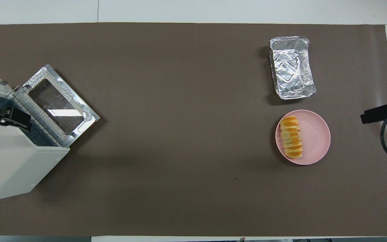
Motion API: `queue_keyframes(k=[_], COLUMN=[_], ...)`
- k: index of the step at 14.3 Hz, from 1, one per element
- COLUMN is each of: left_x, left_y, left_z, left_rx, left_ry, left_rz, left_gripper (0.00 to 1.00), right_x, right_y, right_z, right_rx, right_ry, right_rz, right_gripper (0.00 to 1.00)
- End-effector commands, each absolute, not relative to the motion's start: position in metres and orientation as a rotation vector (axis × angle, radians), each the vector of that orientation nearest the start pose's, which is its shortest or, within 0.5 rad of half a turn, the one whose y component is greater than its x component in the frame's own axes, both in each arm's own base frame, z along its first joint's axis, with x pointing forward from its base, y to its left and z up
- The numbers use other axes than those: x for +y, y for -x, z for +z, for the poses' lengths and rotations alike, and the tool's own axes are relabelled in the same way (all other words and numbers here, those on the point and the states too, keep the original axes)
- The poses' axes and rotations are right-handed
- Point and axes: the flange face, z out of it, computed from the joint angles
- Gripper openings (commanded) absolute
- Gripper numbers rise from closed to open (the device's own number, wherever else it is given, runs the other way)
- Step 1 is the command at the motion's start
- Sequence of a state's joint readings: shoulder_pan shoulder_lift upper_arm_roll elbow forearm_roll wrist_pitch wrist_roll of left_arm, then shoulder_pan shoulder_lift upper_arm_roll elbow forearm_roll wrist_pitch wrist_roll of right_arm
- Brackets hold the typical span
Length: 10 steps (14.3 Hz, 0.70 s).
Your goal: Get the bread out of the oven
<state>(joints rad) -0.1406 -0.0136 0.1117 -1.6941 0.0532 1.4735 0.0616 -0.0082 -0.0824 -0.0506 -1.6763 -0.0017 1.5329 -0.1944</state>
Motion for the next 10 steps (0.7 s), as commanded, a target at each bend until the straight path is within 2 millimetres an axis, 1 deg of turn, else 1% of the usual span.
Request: queue_keyframes(k=[1, 10], left_x=[-0.0070, -0.0070], left_y=[-0.5320, -0.5320], left_z=[0.5728, 0.5728], left_rx=[0.140, 0.140], left_ry=[3.075, 3.075], left_rz=[0.298, 0.298], left_gripper=[1.00, 1.00], right_x=[-0.0416, -0.0444], right_y=[-0.5238, -0.5211], right_z=[0.6177, 0.6149], right_rx=[-0.224, -0.217], right_ry=[3.130, 3.133], right_rz=[0.112, 0.127], right_gripper=[1.00, 1.00])
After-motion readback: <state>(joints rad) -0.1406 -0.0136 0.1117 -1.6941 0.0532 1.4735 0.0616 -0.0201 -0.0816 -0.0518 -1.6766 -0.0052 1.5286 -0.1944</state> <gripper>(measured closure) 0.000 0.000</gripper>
